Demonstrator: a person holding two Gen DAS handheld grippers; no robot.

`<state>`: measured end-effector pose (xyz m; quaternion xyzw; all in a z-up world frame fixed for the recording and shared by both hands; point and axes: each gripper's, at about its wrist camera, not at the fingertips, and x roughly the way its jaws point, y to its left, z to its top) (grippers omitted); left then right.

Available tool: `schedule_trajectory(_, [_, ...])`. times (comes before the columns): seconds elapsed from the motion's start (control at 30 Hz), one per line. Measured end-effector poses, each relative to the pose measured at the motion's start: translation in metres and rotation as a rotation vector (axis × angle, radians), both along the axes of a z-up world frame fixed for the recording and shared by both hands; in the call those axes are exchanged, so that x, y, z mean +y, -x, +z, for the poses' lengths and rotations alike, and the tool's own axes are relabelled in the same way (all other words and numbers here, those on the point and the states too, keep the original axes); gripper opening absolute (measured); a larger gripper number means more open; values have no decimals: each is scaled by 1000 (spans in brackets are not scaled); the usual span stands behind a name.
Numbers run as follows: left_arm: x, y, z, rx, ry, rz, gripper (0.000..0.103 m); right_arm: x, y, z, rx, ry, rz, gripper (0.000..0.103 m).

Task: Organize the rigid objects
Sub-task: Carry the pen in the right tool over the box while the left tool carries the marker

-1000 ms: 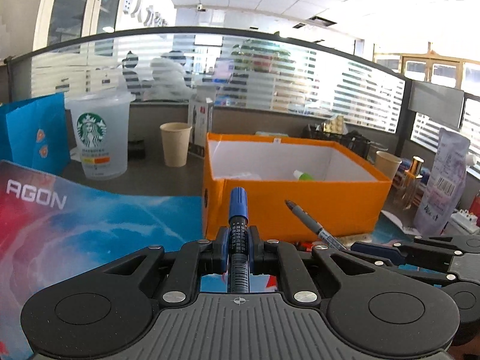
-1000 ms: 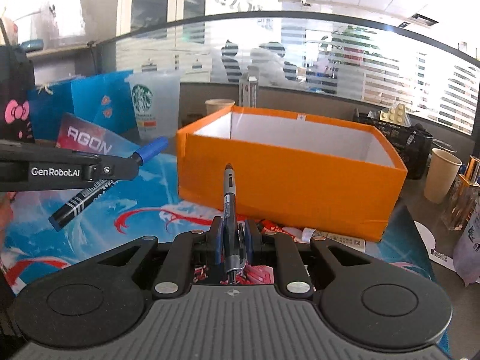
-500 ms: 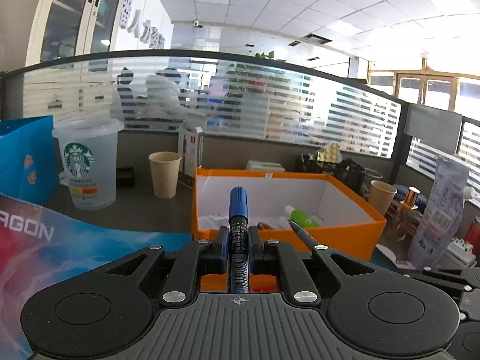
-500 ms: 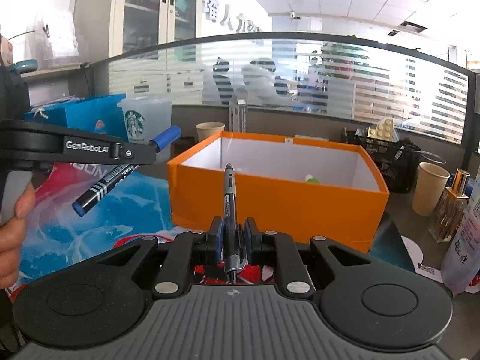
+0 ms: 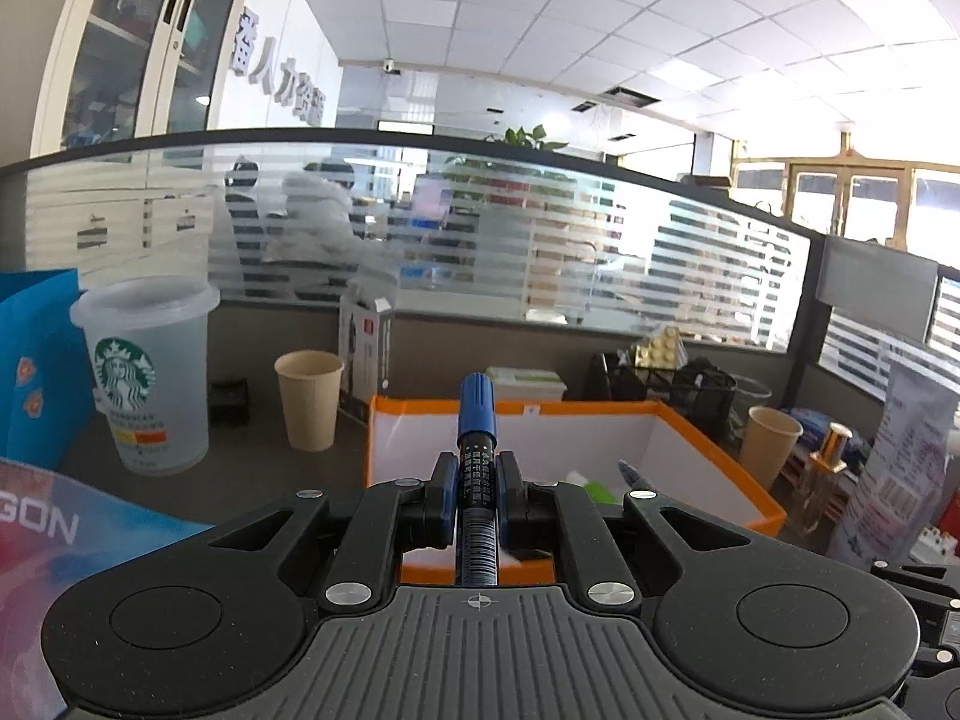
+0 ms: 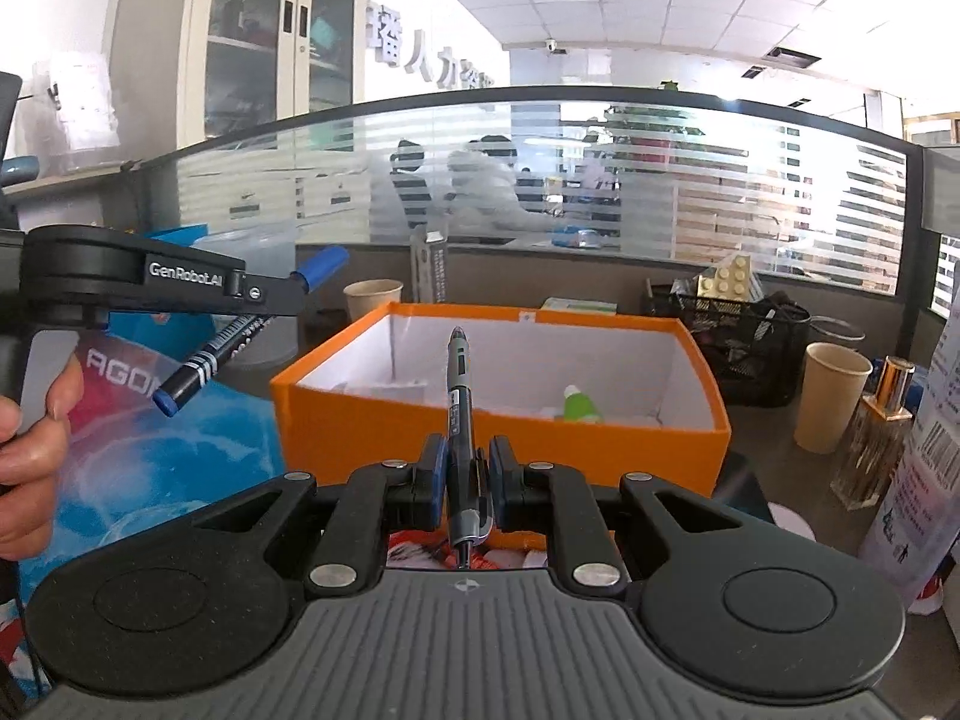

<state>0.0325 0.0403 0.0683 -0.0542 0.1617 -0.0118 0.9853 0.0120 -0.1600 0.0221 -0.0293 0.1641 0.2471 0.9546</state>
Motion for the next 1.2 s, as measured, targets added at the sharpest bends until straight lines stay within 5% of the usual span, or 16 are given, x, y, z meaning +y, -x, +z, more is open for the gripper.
schedule_trajectory(0.63, [-10, -56, 28, -49, -19, -17, 11, 4, -63, 35, -97, 21, -31, 14])
schedule_trajectory(1.2, [-6, -108, -14, 89, -1, -23, 11, 8, -133, 4, 53, 18, -28, 14])
